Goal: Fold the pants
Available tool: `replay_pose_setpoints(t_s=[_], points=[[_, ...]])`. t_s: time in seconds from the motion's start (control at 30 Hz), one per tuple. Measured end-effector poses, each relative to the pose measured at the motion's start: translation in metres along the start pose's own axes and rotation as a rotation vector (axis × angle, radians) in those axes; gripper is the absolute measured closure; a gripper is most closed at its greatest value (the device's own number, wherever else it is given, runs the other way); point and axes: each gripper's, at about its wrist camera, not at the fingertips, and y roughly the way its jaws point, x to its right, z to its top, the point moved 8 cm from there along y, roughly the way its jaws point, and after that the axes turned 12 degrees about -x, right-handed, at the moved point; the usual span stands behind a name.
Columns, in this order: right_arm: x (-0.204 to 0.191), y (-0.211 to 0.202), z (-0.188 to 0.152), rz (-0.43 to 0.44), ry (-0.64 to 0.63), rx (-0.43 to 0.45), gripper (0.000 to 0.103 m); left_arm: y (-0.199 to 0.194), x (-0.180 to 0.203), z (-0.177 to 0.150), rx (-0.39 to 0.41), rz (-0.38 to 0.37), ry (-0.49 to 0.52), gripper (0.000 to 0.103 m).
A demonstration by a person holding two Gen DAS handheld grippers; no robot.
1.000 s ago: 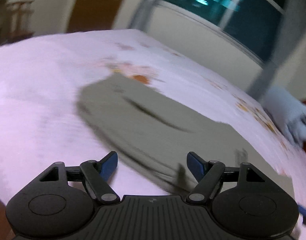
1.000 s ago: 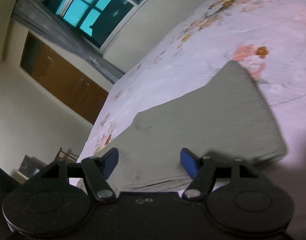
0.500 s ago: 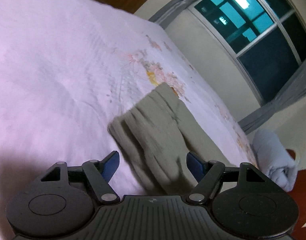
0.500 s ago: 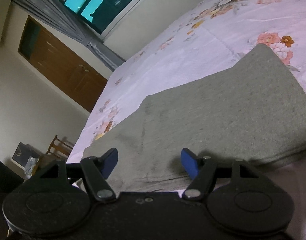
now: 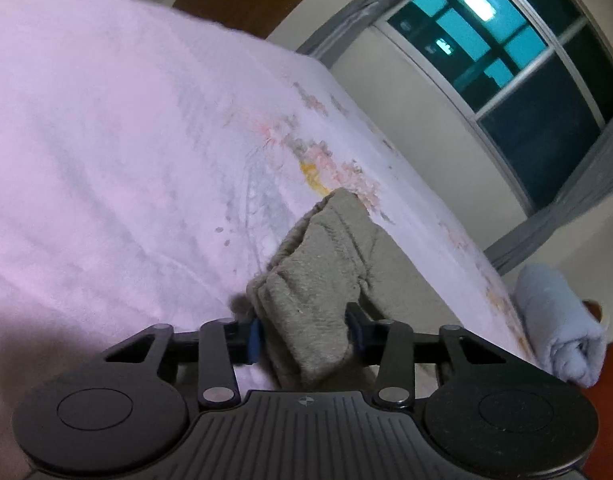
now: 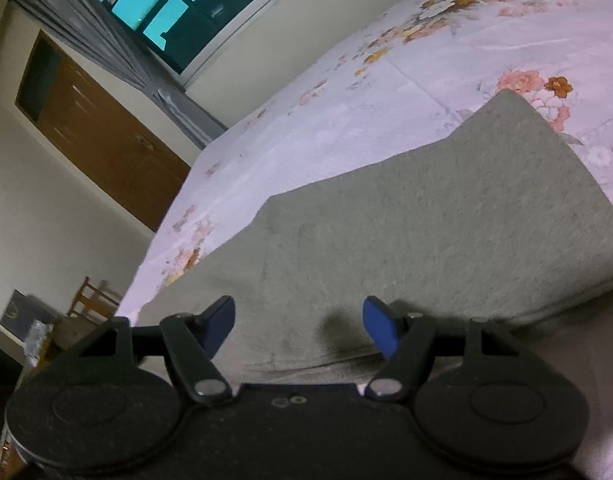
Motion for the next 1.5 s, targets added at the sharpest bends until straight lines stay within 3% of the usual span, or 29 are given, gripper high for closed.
replay_pose_setpoints(t_s=[0.13, 0.47, 0.67, 0.73, 0.8, 0.87, 0.93, 1.07, 1.27, 1.4, 1.5], points=[[-0.009, 0.014, -0.001, -0.093, -0.047, 0.000, 0.031, -0.019, 0.010, 0.002, 0.025, -0.015, 0.014, 0.064], [-0.031, 0.038, -0.011, -0.197, -0.115, 0.010, 0.029, -0.045, 0.024, 0.008, 0.022, -0.028, 0.090, 0.064], [-0.046, 0.054, -0.024, -0.481, -0.307, 0.041, 0.018, -0.061, 0.038, 0.011, 0.026, -0.045, 0.143, 0.064], [-0.053, 0.063, -0.036, -0.520, -0.398, 0.045, 0.012, -0.067, 0.045, 0.013, 0.031, -0.052, 0.167, 0.064], [-0.047, 0.086, -0.050, -0.618, -0.489, -0.034, 0.006, -0.073, 0.054, 0.014, 0.032, -0.064, 0.187, 0.064], [-0.049, 0.092, -0.056, -0.665, -0.560, -0.014, 0.006, -0.077, 0.066, 0.016, 0.037, -0.064, 0.219, 0.064], [-0.050, 0.087, -0.050, -0.648, -0.515, -0.021, 0.007, -0.082, 0.077, 0.018, 0.046, -0.057, 0.244, 0.064], [-0.059, 0.040, -0.038, -0.506, -0.468, 0.120, 0.006, -0.096, 0.112, 0.020, 0.081, -0.060, 0.324, 0.064], [0.004, -0.042, -0.002, -0.386, -0.139, 0.258, 0.006, -0.110, 0.213, 0.010, 0.115, -0.163, 0.446, 0.066], [0.046, -0.096, 0.017, -0.371, 0.003, 0.345, 0.006, -0.092, 0.297, -0.027, 0.071, -0.221, 0.571, 0.066], [0.083, -0.131, 0.029, -0.367, 0.069, 0.396, 0.006, -0.058, 0.352, -0.081, -0.021, -0.266, 0.635, 0.068]])
